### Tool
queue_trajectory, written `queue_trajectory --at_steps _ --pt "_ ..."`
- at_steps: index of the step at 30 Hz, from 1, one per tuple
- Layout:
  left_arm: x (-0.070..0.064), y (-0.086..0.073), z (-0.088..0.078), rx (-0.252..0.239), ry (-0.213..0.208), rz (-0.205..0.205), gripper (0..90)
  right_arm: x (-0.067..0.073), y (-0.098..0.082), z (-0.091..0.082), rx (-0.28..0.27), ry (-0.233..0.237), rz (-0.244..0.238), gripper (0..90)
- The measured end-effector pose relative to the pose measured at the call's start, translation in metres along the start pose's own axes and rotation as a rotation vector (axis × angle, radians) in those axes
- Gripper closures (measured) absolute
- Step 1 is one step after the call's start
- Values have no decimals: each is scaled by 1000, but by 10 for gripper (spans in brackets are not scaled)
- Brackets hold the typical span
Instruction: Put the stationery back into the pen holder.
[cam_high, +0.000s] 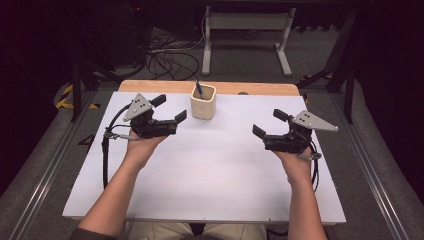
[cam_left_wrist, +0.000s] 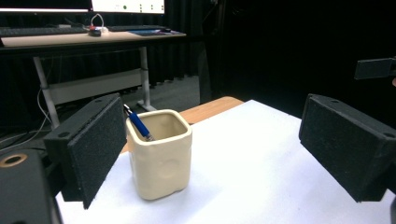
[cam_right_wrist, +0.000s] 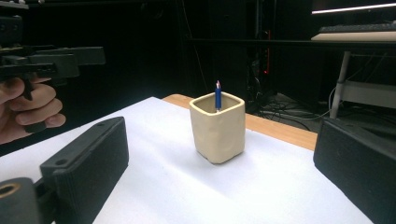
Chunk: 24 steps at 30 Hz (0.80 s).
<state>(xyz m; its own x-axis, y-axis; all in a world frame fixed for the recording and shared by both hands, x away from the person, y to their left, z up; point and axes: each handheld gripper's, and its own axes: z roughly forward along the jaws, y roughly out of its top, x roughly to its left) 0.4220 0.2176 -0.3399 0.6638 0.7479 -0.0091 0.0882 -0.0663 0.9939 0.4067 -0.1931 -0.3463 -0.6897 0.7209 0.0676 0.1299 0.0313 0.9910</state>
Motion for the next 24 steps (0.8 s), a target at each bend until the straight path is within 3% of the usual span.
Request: queue_trajectory --at_steps 11,19,24 --pt "-1 -7 -18 4 -2 -2 79 -1 -1 -1 -4 -6 3 28" --pt "3 -15 -35 -14 7 -32 76 0 -1 0 -6 -7 1 22" --pt "2 -16 -44 -19 13 -19 75 -1 -2 1 -7 -6 1 18"
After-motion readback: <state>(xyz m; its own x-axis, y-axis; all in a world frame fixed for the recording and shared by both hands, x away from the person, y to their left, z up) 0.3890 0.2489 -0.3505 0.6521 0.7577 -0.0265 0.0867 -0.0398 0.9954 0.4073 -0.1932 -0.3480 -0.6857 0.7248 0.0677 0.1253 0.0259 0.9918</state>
